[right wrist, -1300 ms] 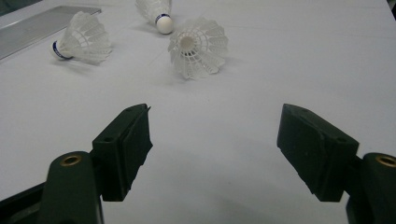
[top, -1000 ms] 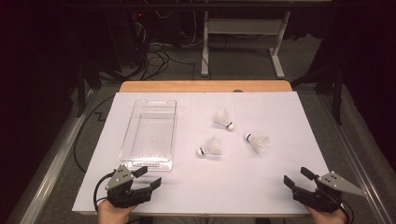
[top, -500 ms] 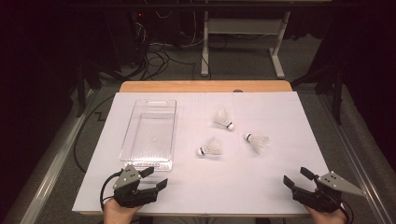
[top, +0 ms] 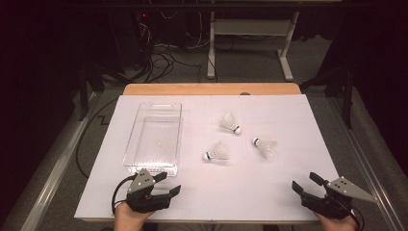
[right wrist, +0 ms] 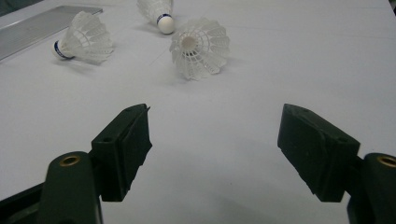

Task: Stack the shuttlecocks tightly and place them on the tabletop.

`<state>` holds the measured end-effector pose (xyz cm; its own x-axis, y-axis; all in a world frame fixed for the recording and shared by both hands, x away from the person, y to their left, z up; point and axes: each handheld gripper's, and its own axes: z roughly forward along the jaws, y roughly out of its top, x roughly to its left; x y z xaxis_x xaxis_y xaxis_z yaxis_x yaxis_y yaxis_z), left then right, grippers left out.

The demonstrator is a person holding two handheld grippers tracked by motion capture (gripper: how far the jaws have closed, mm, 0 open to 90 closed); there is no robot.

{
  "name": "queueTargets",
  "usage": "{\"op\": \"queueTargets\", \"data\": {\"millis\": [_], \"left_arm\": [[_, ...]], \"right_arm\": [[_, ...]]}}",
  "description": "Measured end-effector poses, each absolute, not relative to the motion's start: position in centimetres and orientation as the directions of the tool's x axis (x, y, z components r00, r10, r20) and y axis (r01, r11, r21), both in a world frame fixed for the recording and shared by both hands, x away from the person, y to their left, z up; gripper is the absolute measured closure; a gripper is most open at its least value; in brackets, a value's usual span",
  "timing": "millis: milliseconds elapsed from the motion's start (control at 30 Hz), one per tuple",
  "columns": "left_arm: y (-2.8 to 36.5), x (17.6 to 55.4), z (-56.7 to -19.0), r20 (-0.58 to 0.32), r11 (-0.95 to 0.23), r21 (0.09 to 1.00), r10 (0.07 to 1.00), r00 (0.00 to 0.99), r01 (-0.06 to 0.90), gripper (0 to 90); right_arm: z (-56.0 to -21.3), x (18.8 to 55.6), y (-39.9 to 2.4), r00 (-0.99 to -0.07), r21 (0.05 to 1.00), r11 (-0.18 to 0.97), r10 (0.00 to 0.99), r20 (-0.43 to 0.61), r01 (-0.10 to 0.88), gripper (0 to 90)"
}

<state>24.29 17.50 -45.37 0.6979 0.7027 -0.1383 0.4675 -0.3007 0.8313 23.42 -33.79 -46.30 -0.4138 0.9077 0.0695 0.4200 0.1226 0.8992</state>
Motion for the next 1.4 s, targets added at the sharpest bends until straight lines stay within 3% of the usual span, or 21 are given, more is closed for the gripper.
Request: {"op": "queueTargets", "data": {"millis": [1400], "left_arm": [[13.4,26.2,-45.2,-0.140,-0.324,0.819,0.688,0.713,0.473,35.2]], "right_arm": [[-46.4,23.5,-33.8,-0.427,0.899,0.114,0.900,0.087,0.424,25.9]]}}
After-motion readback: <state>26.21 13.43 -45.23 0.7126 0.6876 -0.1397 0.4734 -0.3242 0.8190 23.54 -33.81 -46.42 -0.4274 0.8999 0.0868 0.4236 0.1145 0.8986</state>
